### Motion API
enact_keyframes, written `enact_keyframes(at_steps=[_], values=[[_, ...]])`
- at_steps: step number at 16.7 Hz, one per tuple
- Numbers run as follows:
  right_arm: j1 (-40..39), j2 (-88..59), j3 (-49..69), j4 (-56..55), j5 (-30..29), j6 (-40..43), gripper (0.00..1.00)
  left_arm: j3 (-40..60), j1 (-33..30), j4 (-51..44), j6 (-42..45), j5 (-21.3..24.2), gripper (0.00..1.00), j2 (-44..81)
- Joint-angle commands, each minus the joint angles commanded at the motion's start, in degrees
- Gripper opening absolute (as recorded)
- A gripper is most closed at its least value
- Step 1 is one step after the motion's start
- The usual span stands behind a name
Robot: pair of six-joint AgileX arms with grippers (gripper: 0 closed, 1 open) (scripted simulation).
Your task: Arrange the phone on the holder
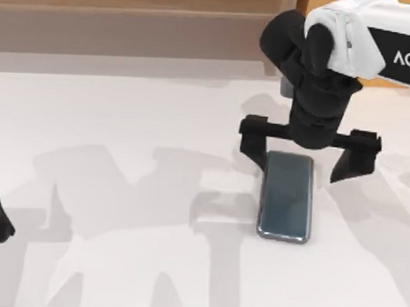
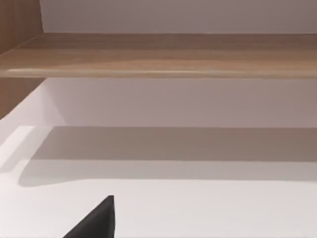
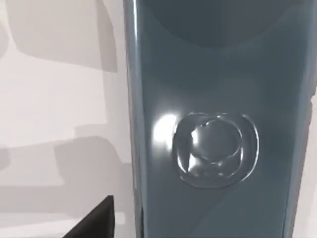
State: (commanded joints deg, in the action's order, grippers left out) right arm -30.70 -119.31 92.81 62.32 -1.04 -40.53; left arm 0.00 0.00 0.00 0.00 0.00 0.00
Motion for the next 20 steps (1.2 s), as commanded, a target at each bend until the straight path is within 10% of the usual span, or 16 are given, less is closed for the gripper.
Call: enact_keyframes(at_steps=[20], values=[[-0.36,-6.89,-7.92,-15.04,-0.01,0.22,1.0,0.0,0.0,0.0,0.0,0.0,1.0,0.0]])
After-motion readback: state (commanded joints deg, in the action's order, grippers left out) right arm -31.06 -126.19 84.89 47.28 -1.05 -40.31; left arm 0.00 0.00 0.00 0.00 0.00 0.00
